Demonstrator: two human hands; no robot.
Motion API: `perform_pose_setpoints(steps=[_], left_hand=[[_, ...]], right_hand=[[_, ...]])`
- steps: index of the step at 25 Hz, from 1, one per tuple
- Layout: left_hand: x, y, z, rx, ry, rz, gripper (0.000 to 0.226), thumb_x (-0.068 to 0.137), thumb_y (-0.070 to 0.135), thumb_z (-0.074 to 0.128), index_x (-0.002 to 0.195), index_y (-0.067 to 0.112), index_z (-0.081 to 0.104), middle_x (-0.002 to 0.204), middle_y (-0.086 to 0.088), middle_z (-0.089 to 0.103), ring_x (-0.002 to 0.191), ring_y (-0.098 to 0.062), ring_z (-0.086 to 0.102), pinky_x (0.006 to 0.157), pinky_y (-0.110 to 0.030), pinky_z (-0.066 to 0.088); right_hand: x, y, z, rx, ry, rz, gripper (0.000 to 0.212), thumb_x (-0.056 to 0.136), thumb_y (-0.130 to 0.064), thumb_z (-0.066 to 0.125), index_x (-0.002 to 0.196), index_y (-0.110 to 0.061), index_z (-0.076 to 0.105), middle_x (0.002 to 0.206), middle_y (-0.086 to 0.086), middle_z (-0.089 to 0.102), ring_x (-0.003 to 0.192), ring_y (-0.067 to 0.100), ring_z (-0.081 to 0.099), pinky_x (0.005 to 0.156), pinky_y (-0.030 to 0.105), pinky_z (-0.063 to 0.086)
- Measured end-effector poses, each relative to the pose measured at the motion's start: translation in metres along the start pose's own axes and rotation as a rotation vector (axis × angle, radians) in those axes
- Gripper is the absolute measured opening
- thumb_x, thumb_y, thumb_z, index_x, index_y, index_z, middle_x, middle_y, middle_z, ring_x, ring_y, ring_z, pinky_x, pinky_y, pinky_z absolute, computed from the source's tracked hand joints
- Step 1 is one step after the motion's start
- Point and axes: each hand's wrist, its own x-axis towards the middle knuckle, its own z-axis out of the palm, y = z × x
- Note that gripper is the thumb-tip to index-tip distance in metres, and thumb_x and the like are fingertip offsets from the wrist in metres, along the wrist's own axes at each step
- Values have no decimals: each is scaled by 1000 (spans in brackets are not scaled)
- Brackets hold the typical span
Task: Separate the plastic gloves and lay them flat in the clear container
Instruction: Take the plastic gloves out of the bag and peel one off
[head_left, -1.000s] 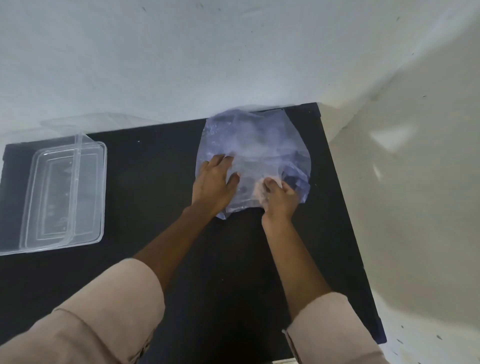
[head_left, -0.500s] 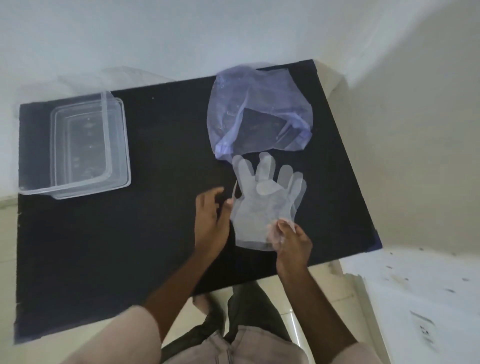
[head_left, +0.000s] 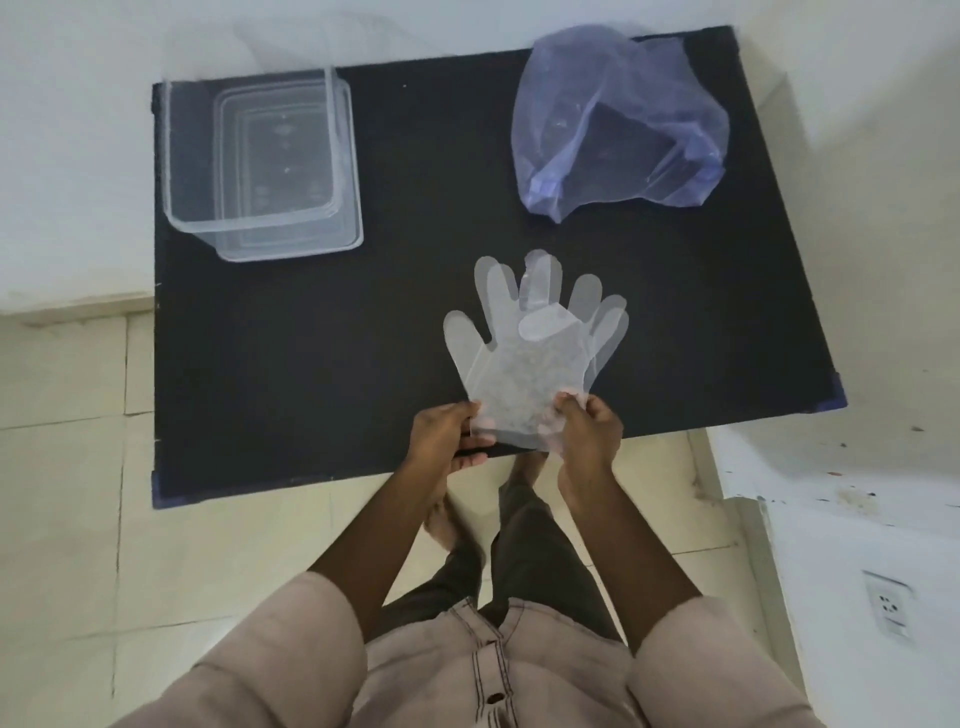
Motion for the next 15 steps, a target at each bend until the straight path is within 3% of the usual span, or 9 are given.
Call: perform_pose_setpoints(steps=[3,6,10,13,15], left_hand=[[1,1,-7,13,9,6,26,95,24,54,109,6,68,84,-9,74,72,-21,71,64,-35,57],[-3,1,-13,3,-19,15,25,94,21,52,104,5,69,81,-8,73,75,-21,70,69,-36,58],[-8,-7,-19,13,-62,66,22,86,5,65,108,2,70,91,-12,74,79,-20,70,76,-35,59],[-8,-12,-21,35,-50,146,23,88,2,65,111,1,69,100,-16,73,79,-19,70,81,-34,60],[-6,-14,-23,42,-28,178,24,89,1,64,113,0,68,103,-16,72,82,-20,70,88,-38,58]], right_hand=[[-9,9,-11,-368,30,-397,43,82,-37,69,118,-19,54,121,4,57,107,18,57,82,26,51],[-19,19,-15,-558,-135,-762,44,82,-41,65,118,-18,55,123,5,56,110,15,52,89,23,47],[-14,21,-4,-737,-374,-774,31,86,-30,67,110,-11,63,115,8,66,104,18,60,95,27,50],[-13,21,3,-794,-393,-736,27,87,-27,68,107,-10,63,113,8,67,96,10,57,94,20,44],[-13,19,4,-802,-401,-744,25,87,-26,68,106,-10,64,112,8,68,94,9,56,95,25,47]])
